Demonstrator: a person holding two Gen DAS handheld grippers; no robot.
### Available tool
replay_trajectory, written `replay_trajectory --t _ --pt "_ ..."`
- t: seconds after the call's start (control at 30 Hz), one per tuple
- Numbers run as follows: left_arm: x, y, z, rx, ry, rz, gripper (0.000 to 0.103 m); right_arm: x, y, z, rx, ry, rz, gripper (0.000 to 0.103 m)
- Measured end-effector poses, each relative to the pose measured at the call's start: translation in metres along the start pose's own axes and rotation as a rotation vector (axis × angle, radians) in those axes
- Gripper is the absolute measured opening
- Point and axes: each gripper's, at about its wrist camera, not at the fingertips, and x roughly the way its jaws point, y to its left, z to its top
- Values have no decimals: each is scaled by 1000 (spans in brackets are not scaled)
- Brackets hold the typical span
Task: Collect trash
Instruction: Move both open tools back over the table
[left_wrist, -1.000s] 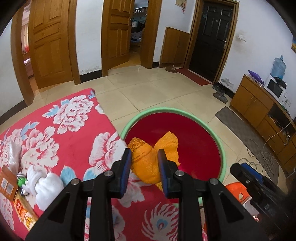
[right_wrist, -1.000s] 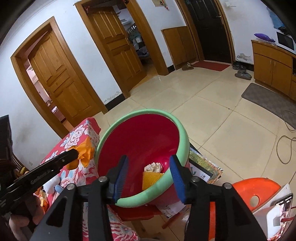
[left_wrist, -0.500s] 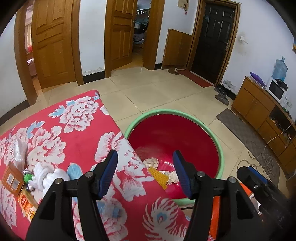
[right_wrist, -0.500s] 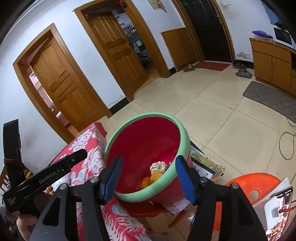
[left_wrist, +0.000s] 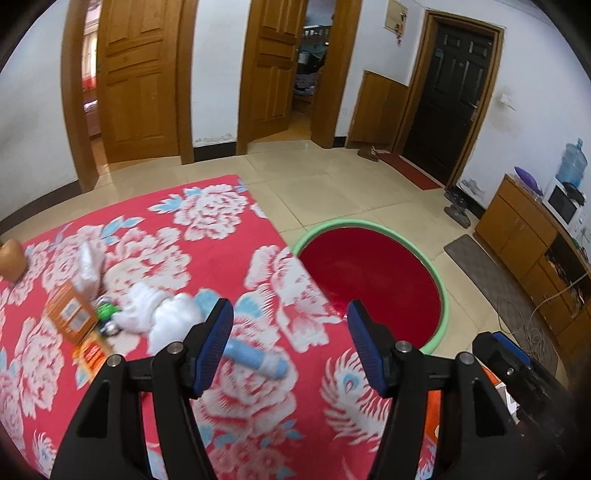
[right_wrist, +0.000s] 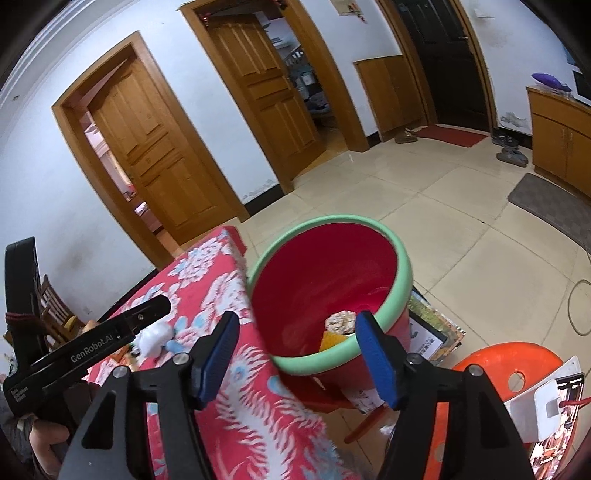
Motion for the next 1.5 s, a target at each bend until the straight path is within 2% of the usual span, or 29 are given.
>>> replay_trajectory --t 0.67,1.1,1.23,1.5 --pt "-57 94 -43 -169 -11 162 64 -11 50 -24 -85 35 74 69" --pt "-56 152 -63 -289 19 261 64 8 66 -38 -112 100 91 69" --pt "-48 160 -65 -305 39 268 64 12 67 -41 -111 115 92 69" --pt "-28 153 -55 -312 64 231 66 15 65 -42 -108 125 89 69"
